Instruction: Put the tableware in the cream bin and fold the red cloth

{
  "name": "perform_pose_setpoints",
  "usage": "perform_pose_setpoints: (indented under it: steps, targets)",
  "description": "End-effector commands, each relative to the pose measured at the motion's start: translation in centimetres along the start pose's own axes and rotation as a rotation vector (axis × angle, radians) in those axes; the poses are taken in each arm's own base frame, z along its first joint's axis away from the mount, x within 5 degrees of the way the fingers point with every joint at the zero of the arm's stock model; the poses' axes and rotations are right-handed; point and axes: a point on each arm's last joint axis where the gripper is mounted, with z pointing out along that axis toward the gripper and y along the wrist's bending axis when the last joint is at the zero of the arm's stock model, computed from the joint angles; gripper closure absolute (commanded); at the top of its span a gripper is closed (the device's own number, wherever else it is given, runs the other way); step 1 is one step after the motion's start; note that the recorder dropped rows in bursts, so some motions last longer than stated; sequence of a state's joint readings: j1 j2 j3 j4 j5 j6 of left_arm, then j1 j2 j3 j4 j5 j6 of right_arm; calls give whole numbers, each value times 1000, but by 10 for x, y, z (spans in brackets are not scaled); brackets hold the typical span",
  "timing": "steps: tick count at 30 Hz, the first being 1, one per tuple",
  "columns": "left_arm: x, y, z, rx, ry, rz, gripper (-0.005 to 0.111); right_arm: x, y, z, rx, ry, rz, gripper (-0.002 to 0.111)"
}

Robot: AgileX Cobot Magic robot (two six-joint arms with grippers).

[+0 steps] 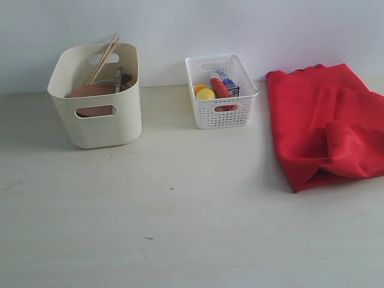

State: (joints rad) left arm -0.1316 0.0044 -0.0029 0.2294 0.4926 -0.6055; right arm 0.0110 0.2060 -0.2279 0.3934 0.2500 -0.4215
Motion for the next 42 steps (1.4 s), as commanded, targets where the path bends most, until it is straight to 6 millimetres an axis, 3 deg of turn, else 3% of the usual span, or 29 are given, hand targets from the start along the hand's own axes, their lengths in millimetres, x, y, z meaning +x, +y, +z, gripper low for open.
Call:
perform_pose_setpoints:
  steps: [1, 10, 24, 31, 42]
  targets:
    - [0, 0, 0, 3, -10, -3, 29, 25, 0, 0, 14, 5, 1, 103]
    - [0, 0, 0, 3, -10, -1, 29, 54, 1, -4, 17, -2, 11, 103]
    - [0, 0, 0, 3, -10, 1, 29, 57, 1, -3, 15, 16, 73, 103]
    - [0, 0, 0, 3, -10, 1, 29, 64, -7, -3, 106, 43, 111, 103]
    - [0, 0, 0, 3, -10, 1, 29, 64, -6, -2, 99, 32, 20, 103]
